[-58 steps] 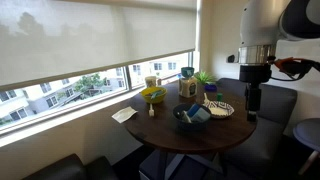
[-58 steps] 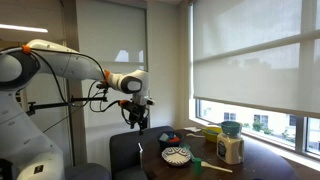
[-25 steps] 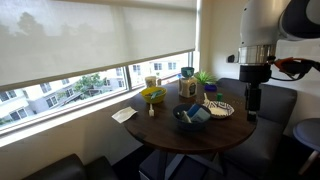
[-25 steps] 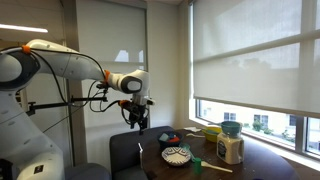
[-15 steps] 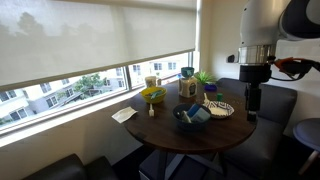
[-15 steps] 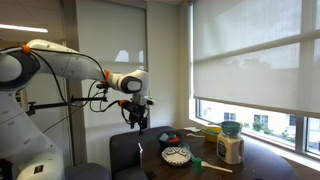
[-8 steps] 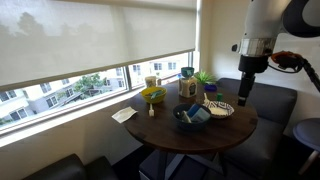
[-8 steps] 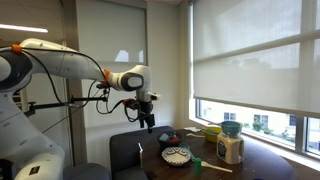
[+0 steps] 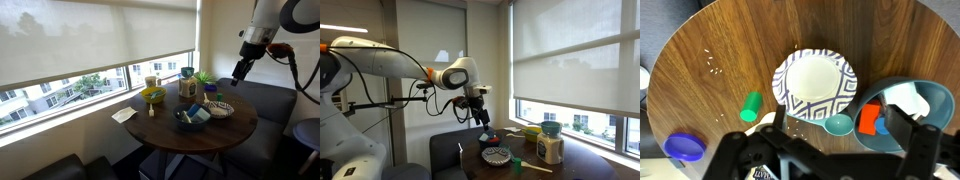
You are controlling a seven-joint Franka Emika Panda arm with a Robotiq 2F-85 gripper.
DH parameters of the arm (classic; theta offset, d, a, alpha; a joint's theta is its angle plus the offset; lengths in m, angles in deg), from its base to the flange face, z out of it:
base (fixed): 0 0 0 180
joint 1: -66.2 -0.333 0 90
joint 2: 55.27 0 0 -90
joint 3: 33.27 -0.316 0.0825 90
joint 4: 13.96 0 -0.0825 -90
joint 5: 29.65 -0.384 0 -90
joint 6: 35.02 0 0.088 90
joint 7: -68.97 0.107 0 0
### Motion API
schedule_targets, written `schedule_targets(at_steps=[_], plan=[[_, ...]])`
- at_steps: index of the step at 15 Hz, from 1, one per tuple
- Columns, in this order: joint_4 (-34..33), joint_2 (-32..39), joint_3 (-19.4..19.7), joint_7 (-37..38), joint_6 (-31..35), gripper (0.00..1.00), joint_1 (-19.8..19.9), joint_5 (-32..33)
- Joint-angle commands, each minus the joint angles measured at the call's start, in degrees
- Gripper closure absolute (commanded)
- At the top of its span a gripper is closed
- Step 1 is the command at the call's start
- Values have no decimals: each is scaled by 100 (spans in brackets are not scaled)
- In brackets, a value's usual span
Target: Remove the blue block from the blue bowl and put it on the table
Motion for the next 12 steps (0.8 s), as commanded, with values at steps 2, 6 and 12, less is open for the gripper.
schedule_targets(at_steps=[2, 6, 12], plan=[[-11, 3, -8, -4, -9, 0, -10, -6], [-448, 949, 116, 471, 867, 0, -124, -1132], [-1345, 2176, 144, 434, 850, 0, -405, -2924]])
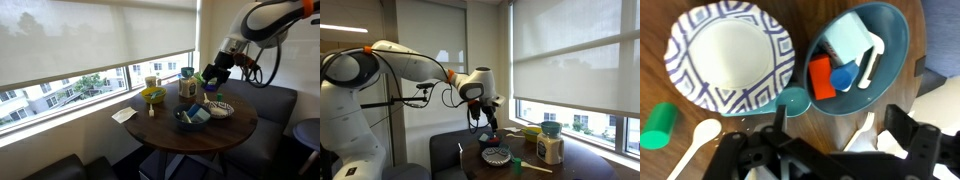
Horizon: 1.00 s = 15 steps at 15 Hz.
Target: Remove the blue block from the blue bowl and put it on the table
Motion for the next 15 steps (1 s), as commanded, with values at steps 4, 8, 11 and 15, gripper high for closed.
schedule_targets(at_steps=[4, 8, 11, 15], plan=[[-557, 646, -70, 5, -283, 0, -203, -733], [-687, 841, -59, 43, -600, 0, -212, -895], [-633, 966, -74, 104, -668, 0, -195, -898], [-582, 1070, -70, 343, -452, 0, -148, -895]])
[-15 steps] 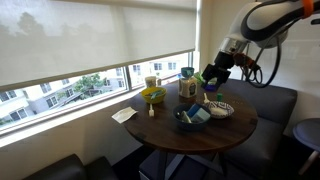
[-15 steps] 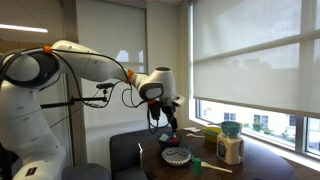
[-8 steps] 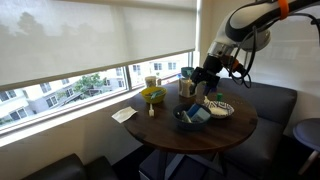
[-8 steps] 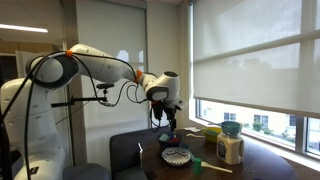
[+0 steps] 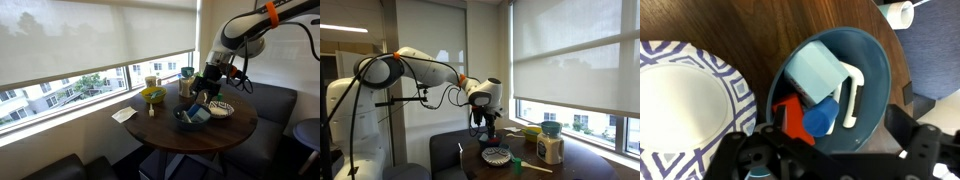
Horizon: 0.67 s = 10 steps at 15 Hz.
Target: Remove the blue block from the blue bowl and put it on the table
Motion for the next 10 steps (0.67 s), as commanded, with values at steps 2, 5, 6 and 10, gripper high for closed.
schedule_targets(at_steps=[2, 5, 6, 10], plan=[[-35, 169, -48, 275, 274, 0, 71, -141], [-96, 274, -53, 338, 443, 12, 79, -159], [-129, 323, -55, 351, 441, 18, 78, -152], [-216, 435, -72, 356, 363, 22, 70, -117]])
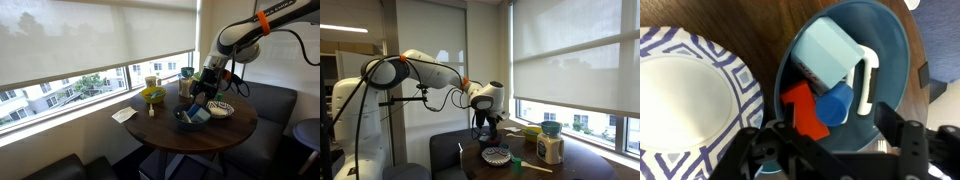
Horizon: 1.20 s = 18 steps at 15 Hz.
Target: Remove the blue block from the blue bowl and put it on the table
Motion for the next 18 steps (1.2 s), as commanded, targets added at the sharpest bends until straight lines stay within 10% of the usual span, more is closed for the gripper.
schedule_targets(at_steps=[1, 8, 18], plan=[[-194, 183, -71, 80, -25, 25, 24, -116], [-158, 116, -100, 87, 83, 87, 17, -47], [707, -1488, -22, 879, 1276, 90, 405, 708]])
